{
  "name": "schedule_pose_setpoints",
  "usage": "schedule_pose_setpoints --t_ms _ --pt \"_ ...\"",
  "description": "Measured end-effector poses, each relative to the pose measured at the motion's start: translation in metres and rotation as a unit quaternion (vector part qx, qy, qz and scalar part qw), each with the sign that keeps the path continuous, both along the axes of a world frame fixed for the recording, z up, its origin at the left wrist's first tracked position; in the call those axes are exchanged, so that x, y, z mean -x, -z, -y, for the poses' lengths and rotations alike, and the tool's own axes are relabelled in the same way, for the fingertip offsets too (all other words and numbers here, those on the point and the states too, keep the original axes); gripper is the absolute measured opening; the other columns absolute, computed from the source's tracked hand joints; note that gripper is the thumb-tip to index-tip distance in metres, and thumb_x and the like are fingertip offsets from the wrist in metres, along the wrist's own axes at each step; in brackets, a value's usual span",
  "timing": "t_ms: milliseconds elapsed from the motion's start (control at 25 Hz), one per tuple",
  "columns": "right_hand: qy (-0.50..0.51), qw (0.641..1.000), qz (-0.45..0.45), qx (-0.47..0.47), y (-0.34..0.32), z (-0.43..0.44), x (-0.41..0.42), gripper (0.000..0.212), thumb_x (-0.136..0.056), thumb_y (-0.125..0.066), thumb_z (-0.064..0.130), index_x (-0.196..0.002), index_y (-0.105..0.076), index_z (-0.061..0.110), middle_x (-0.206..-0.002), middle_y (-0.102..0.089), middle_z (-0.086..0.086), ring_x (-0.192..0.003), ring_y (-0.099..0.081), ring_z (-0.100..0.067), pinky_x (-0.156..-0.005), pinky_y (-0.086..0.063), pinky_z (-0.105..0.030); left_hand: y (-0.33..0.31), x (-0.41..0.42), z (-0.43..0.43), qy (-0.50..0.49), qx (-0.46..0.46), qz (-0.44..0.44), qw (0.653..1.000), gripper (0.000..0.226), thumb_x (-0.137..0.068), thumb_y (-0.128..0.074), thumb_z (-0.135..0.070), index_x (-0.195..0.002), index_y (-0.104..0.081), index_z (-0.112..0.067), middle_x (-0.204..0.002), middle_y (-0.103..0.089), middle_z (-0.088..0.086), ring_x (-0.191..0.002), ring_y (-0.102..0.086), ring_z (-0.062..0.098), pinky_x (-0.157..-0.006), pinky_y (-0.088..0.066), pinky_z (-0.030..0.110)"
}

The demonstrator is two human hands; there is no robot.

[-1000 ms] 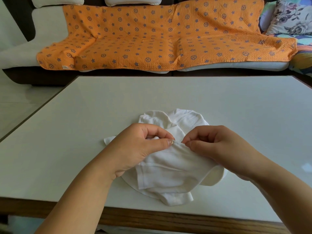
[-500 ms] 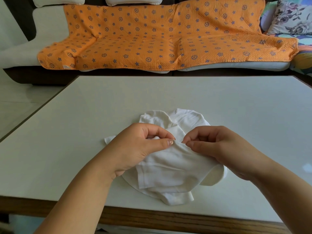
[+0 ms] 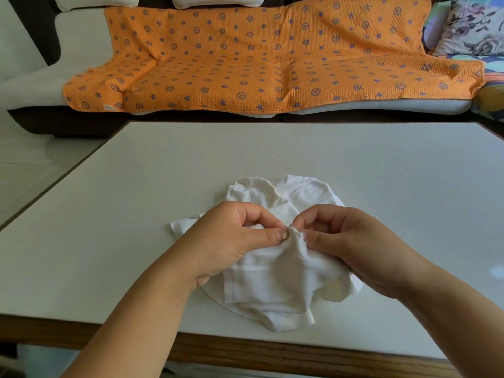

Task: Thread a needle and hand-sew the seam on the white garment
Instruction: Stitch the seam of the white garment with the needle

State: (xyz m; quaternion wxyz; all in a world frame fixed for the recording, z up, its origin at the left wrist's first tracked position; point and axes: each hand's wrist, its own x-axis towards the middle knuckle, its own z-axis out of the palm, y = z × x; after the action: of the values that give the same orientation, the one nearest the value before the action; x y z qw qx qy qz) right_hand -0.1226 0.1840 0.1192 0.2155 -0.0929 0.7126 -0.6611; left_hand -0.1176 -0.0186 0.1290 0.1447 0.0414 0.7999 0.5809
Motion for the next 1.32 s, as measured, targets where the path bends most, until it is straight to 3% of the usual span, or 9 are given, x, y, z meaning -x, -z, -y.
schedule_pose_setpoints --t_ms 160,280,400,680,960,1040,1160,1240,1320 --pt "-0.002 0.998 -0.028 -0.051 0.001 0.002 -0.002 0.013 -0.093 -0.061 0.014 -0.093 -0.066 0.027 -0.078 -0.065 -0.007 -0.065 -0.053 -0.016 -0.059 -0.042 -0.027 0.004 -0.001 -0.005 0.001 0.001 0.002 1.0 0.008 -0.081 -0.077 -0.018 -0.078 -0.078 -0.026 -0.089 -0.077 -0.01 -0.095 -0.069 0.001 -0.099 -0.048 0.027" --pt "0.015 0.996 -0.059 -0.071 -0.003 0.003 -0.006 0.021 -0.095 -0.052 0.014 -0.093 -0.069 0.027 -0.076 -0.065 -0.008 -0.063 -0.056 -0.012 -0.063 -0.048 -0.023 0.004 0.0 -0.007 -0.014 0.0 0.006 1.0 0.003 -0.078 -0.079 -0.022 -0.08 -0.079 -0.025 -0.089 -0.077 -0.012 -0.096 -0.068 -0.002 -0.102 -0.046 0.027" --pt "0.023 0.988 -0.105 -0.107 -0.005 0.008 -0.009 0.01 -0.093 -0.059 0.026 -0.091 -0.069 0.029 -0.084 -0.071 -0.011 -0.067 -0.062 -0.016 -0.075 -0.054 -0.034 0.004 -0.001 -0.008 -0.016 0.001 0.006 1.0 0.009 -0.077 -0.08 -0.027 -0.083 -0.078 -0.022 -0.087 -0.077 -0.013 -0.094 -0.069 -0.002 -0.1 -0.047 0.027" --pt "0.034 0.977 -0.13 -0.165 -0.006 0.01 -0.011 0.003 -0.09 -0.066 0.029 -0.093 -0.065 0.03 -0.079 -0.073 -0.005 -0.071 -0.067 -0.022 -0.079 -0.056 -0.041 0.006 -0.001 -0.011 -0.016 0.009 0.011 1.0 0.003 -0.075 -0.08 -0.027 -0.077 -0.078 -0.026 -0.084 -0.077 -0.013 -0.09 -0.069 -0.003 -0.094 -0.048 0.024" --pt "0.027 0.959 -0.148 -0.24 -0.004 0.01 -0.01 0.01 -0.096 -0.055 0.031 -0.087 -0.059 0.031 -0.081 -0.069 0.018 -0.065 -0.059 0.002 -0.068 -0.05 -0.021 0.007 0.0 -0.011 -0.014 0.023 0.022 0.999 0.007 -0.078 -0.079 -0.03 -0.084 -0.079 -0.027 -0.089 -0.076 -0.015 -0.096 -0.068 -0.002 -0.097 -0.048 0.026" --pt "0.108 0.963 -0.16 -0.19 -0.003 0.009 -0.004 0.011 -0.098 -0.053 0.026 -0.089 -0.058 0.023 -0.088 -0.072 0.013 -0.068 -0.062 -0.001 -0.065 -0.049 -0.018 0.008 0.001 -0.011 -0.022 0.034 0.011 0.999 0.003 -0.08 -0.077 -0.031 -0.083 -0.078 -0.029 -0.09 -0.075 -0.018 -0.098 -0.066 -0.004 -0.097 -0.047 0.025" --pt "0.216 0.972 -0.028 0.082 -0.007 -0.001 0.012 0.016 -0.103 -0.044 0.014 -0.089 -0.051 0.01 -0.088 -0.075 -0.007 -0.062 -0.065 -0.015 -0.052 -0.05 -0.022 0.007 0.002 -0.009 -0.041 0.015 0.012 0.999 0.002 -0.08 -0.077 -0.027 -0.078 -0.076 -0.026 -0.084 -0.075 -0.016 -0.09 -0.066 -0.001 -0.093 -0.048 0.025" --pt "0.226 0.939 0.077 0.247 -0.01 -0.008 0.019 0.02 -0.103 -0.04 0.008 -0.085 -0.049 0.009 -0.088 -0.073 -0.016 -0.059 -0.067 -0.017 -0.048 -0.052 -0.021 0.005 0.002 -0.008 -0.037 -0.014 0.022 0.999 0.007 -0.076 -0.079 -0.027 -0.071 -0.074 -0.027 -0.077 -0.072 -0.013 -0.082 -0.064 0.002 -0.087 -0.047 0.026" --pt "0.228 0.91 0.119 0.326 -0.009 -0.014 0.024 0.024 -0.102 -0.038 0.005 -0.082 -0.05 0.007 -0.092 -0.072 -0.022 -0.077 -0.074 -0.026 -0.061 -0.06 -0.028 0.003 0.001 -0.008 -0.03 -0.04 0.028 0.998 0.005 -0.068 -0.073 -0.03 -0.065 -0.071 -0.028 -0.072 -0.068 -0.013 -0.076 -0.06 0.0 -0.08 -0.042 0.024"
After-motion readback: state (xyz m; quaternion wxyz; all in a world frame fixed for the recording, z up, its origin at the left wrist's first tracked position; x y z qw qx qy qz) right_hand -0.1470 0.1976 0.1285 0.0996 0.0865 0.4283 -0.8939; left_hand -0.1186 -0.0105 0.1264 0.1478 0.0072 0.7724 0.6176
